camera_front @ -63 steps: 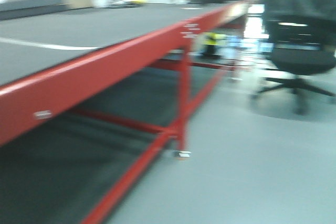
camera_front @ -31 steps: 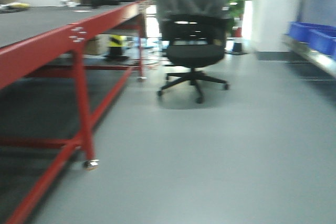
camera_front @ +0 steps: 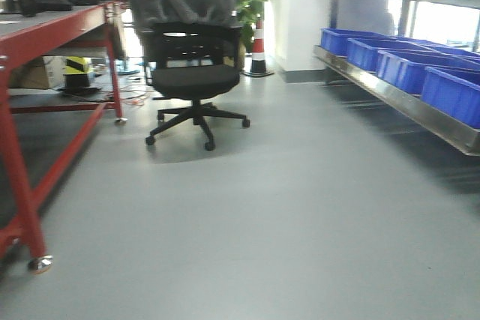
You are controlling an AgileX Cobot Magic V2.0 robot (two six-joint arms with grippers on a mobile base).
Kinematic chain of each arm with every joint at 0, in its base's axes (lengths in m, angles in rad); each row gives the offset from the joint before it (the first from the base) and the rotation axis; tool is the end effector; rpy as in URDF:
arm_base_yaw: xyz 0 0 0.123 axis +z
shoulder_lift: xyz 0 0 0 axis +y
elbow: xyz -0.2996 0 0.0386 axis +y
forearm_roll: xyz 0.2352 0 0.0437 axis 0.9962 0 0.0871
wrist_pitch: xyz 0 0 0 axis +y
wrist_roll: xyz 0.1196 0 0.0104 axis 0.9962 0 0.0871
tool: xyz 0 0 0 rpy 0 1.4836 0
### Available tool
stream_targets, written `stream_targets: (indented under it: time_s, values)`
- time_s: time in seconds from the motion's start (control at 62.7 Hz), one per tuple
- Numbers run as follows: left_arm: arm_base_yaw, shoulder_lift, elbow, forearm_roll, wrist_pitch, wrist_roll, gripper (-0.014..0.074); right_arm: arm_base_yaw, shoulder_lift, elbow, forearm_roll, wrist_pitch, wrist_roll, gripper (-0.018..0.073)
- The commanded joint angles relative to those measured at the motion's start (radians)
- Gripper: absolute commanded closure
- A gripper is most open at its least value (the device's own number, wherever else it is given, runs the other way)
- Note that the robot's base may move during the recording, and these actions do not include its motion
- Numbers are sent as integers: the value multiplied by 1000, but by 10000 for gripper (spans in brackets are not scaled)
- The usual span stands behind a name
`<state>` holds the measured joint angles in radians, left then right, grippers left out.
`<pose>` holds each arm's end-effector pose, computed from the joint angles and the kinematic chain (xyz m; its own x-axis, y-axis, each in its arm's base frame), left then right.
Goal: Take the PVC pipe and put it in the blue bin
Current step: 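Drive the base away from the bench to the shelf of blue bins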
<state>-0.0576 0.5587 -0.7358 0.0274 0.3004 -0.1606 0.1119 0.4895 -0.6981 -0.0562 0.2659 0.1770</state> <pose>0.1101 -0.0054 0.3946 -0.0422 -0.1318 -0.9904 0.0442 0.9900 -0.1336 0.0944 0.0088 0.3930 0.0180 0.1252 -0.9920 -0.1000 0.9874 0.1229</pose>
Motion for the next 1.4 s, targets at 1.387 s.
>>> stream_targets:
  time_s: [1.387]
  values:
    - [4,-4,1,-8,-33,-8,707,1,-6,0,-3,-27,-6,728]
